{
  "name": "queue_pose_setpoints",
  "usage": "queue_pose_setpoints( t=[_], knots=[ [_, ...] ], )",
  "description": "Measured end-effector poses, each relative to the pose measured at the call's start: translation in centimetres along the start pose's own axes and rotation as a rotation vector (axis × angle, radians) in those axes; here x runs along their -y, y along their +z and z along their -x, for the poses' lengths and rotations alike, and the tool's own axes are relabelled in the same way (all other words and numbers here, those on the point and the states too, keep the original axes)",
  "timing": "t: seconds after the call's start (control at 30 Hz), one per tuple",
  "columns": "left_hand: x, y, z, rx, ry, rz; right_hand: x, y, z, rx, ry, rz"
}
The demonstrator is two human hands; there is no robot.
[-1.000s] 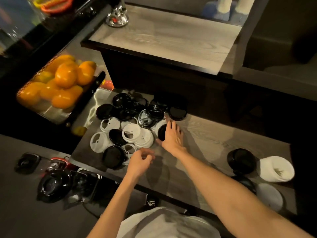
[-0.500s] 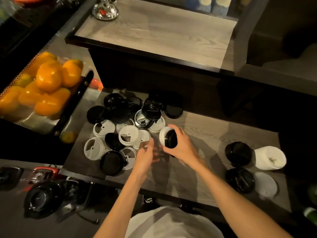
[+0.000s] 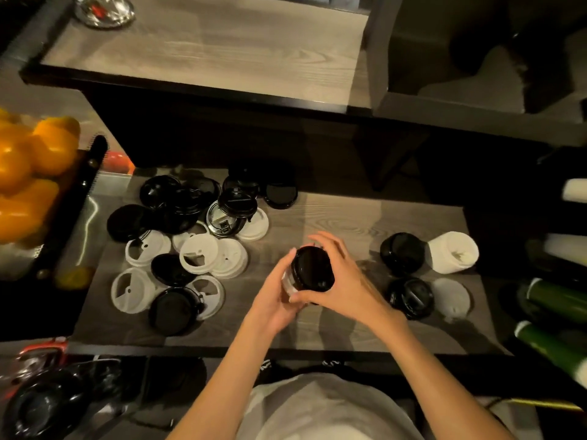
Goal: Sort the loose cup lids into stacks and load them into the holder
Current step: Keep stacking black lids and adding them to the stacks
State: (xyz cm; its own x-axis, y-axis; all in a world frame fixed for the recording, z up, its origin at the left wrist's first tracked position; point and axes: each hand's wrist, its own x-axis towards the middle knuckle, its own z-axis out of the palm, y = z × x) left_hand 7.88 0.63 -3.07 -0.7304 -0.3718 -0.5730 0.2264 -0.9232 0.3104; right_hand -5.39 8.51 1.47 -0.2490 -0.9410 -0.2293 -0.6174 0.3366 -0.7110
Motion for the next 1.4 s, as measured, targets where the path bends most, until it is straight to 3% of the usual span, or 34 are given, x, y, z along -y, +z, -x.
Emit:
queue_pose_setpoints(
  t=[0.13, 0.43, 0.53, 0.67, 0.8, 0.9, 1.23, 1.4],
  knots=[
    [0.8, 0.9, -1.0, 0.063, -0.061, 0.032, -2.1, -3.5, 2.0, 0.081, -0.048, -0.071],
    [5.0, 6.0, -4.2, 0.155, -0.222, -0.235, -6.8, -10.1, 4.9, 0.054, -0.093, 0.210],
    [6.3, 8.8, -5.3, 0.164, -0.221, -0.281, -8.7, -12.6, 6.3, -0.006, -0.064, 0.177],
    [8.2, 8.6, -7.0, 0.093, -0.207, -0.296, -12.5, -15.0, 8.6, -0.203, 0.090, 0.083],
    [10.2, 5.7, -7.6, -0.094, -0.171, -0.243, -17.7, -14.4, 10.4, -0.282, 0.333, 0.102],
    [11.5, 3.5, -7.5, -0.159, -0.200, -0.205, -20.1, -13.2, 11.6, -0.274, 0.407, 0.119],
    [14.4, 2.4, -7.5, -0.093, -0.194, -0.238, -18.7, -8.6, 10.6, -0.204, 0.240, 0.152],
    [14.3, 2.8, -7.4, -0.132, -0.119, -0.318, -19.2, -9.3, 9.9, -0.307, 0.308, 0.051]
  ],
)
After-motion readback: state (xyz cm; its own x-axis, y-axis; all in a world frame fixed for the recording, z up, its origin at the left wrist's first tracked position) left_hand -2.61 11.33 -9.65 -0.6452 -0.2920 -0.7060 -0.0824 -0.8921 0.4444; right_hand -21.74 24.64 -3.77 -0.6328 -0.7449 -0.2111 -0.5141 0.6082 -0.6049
